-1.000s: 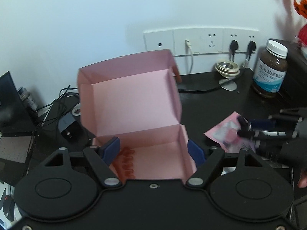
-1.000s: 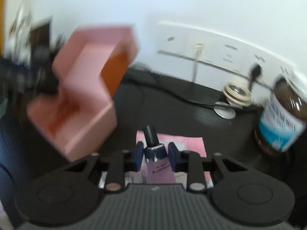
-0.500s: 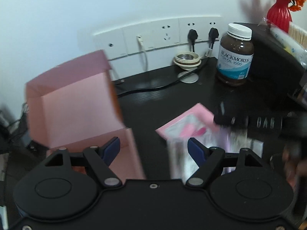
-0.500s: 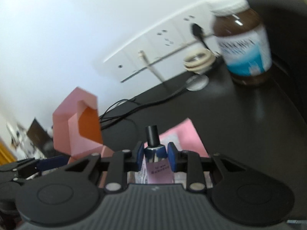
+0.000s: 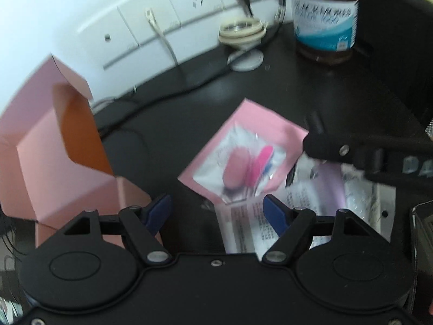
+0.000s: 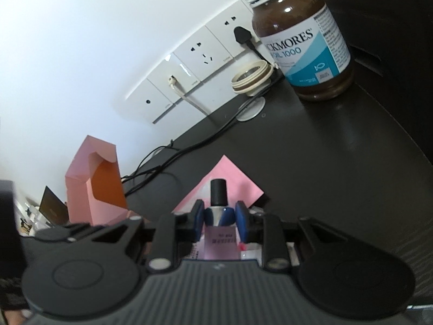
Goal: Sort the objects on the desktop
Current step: 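Carry the lilac tube with the right gripper over to the pink box, then lower the lilac tube into the pink box and open the right gripper, then move the left gripper over the pink zip bag on the item pile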
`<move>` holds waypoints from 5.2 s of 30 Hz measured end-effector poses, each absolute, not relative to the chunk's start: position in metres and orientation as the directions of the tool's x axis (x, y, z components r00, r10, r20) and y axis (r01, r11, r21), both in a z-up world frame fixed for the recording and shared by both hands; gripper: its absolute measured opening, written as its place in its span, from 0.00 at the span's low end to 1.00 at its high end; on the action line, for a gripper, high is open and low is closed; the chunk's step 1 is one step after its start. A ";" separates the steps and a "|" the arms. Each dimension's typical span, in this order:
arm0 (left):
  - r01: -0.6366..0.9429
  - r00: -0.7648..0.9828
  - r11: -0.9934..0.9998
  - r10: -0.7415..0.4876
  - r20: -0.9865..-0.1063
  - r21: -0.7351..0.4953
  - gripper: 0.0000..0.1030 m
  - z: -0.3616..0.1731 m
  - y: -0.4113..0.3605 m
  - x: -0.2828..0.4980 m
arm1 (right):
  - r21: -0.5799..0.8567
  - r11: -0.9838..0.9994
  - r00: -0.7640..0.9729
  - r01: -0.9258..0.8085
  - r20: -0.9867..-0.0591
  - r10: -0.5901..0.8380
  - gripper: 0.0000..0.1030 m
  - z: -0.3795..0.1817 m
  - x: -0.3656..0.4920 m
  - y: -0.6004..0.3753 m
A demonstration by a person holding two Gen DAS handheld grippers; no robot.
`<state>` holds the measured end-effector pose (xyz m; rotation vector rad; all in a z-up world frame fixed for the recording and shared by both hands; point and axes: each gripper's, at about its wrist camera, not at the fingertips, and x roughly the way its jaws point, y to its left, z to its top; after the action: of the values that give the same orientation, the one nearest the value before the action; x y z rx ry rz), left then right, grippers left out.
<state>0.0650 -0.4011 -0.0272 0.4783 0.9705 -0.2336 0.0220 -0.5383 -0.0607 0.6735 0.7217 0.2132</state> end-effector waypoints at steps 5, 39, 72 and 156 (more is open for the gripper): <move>0.387 0.525 0.876 0.045 -0.850 0.286 0.76 -0.038 -0.402 0.074 | 0.625 0.780 0.739 0.037 -0.542 0.399 0.23 -0.060 0.021 -0.541; 0.242 0.728 0.932 0.008 -0.686 0.269 0.85 0.057 -0.314 0.031 | 0.327 0.937 0.845 -0.123 -0.461 0.272 0.23 0.065 0.001 -0.477; -0.047 0.675 0.984 0.158 -0.721 0.172 1.00 0.034 -0.112 0.012 | 0.018 0.886 0.608 -0.464 -0.721 0.333 0.23 0.035 0.063 -0.280; 0.345 0.260 0.938 -0.138 -0.956 -0.042 0.78 -0.055 -0.374 0.081 | -0.192 0.967 0.691 -0.169 -0.722 -0.022 0.93 -0.043 -0.055 -0.442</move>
<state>0.0814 -0.3743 -0.0553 0.1892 1.2679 -0.3302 -0.0546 -0.4421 -0.0434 -0.2523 0.8057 0.0829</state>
